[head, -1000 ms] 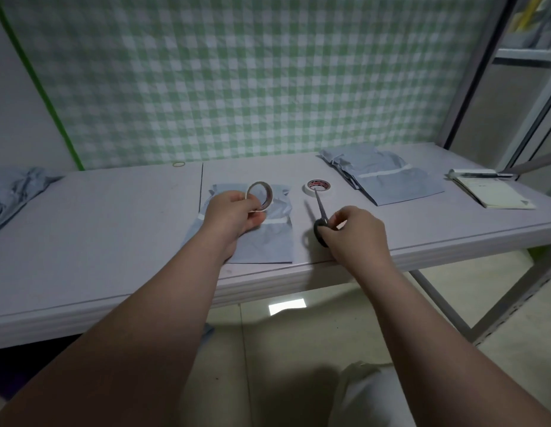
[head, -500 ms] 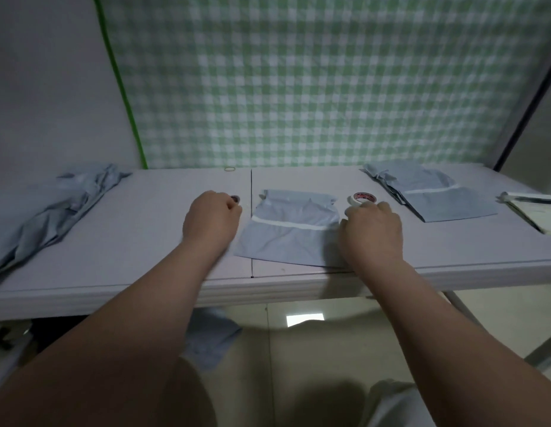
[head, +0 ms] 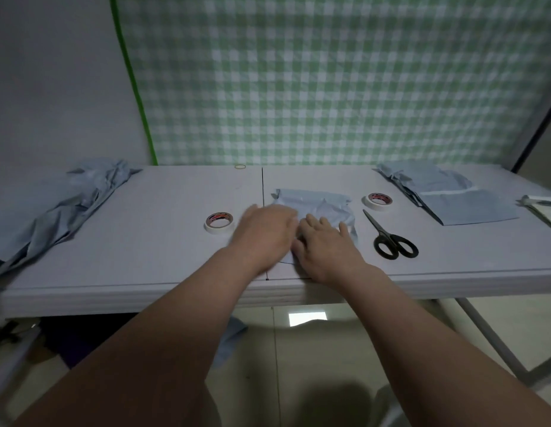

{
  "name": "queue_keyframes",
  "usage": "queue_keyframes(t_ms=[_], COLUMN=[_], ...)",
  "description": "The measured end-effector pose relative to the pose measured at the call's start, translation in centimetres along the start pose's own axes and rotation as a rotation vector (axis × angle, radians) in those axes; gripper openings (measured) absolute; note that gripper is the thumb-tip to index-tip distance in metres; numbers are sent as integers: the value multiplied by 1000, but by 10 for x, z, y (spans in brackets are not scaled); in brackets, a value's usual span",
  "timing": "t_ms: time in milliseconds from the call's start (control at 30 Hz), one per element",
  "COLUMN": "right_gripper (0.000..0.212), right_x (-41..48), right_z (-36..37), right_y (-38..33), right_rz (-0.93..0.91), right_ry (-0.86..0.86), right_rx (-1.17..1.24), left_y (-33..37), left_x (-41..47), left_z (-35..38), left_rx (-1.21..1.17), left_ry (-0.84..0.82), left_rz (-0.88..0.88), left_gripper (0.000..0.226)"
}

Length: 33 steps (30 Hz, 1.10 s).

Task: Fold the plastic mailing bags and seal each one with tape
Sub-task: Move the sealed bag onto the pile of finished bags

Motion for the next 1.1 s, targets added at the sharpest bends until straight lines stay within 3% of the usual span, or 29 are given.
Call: queue_keyframes(t_ms=[100,333,867,1033,1100], right_gripper=[60,58,76,73,62], right_x=[-3,-7,-10,-6,-3], right_z=[10,7,-4,-11,-18], right_y=[6,22,47,48,46], right_rz=[-49,-29,158,213,240], right_ry=[-124,-105,-121,-160,-147], right_rx=[-65,8,-122,-142,-137], left_y=[23,16,-1,-4,-8], left_x=[2,-5,-7,-2,5], left_z=[21,44,41,43,41], left_rx=[-162,-86,83,77,51], left_ry=[-205,-366,-445,-480,-410], left_rz=[80,-90,-236,-236,-251], left_gripper=[42,59,58,62,59])
Point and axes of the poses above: each hand's wrist, its own x-axis towards the middle knuckle, its own z-axis out of the palm, y = z × x, the point moved 5 cm from there along x, towards the middle knuckle, and after that the axes turned 10 degrees about z, right-handed, at the moved point
